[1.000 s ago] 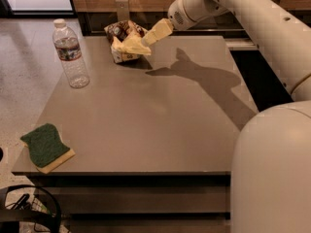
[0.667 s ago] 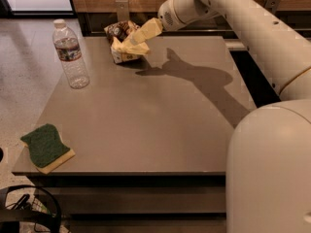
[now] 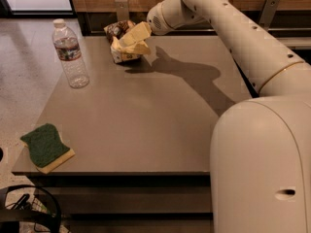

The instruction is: Move brown chip bag near sponge

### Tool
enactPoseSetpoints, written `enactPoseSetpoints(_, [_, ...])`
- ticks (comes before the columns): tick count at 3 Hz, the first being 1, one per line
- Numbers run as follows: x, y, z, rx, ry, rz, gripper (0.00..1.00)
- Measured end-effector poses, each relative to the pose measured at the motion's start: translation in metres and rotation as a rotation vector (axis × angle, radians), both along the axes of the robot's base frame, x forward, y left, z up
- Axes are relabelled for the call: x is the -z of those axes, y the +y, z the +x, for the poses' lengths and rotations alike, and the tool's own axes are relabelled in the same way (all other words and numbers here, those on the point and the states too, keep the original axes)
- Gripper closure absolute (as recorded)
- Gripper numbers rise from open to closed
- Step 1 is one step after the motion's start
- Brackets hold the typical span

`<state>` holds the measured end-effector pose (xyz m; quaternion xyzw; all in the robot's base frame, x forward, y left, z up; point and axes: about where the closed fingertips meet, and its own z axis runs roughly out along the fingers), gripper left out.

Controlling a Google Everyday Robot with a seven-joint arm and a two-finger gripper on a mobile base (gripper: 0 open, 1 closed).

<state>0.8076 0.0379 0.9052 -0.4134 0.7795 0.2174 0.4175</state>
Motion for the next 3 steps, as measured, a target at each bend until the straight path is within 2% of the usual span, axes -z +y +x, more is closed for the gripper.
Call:
enactPoseSetpoints(1, [0.023, 0.003, 0.011, -0.009, 0.027, -0.034, 0.00])
enactPoseSetpoints(2, [0.042, 0.012, 0.025, -0.025, 0.049, -0.028, 0.00])
enactPoseSetpoints(3, [0.050, 0.033, 0.035, -0.060, 0.053, 0.013, 0.13])
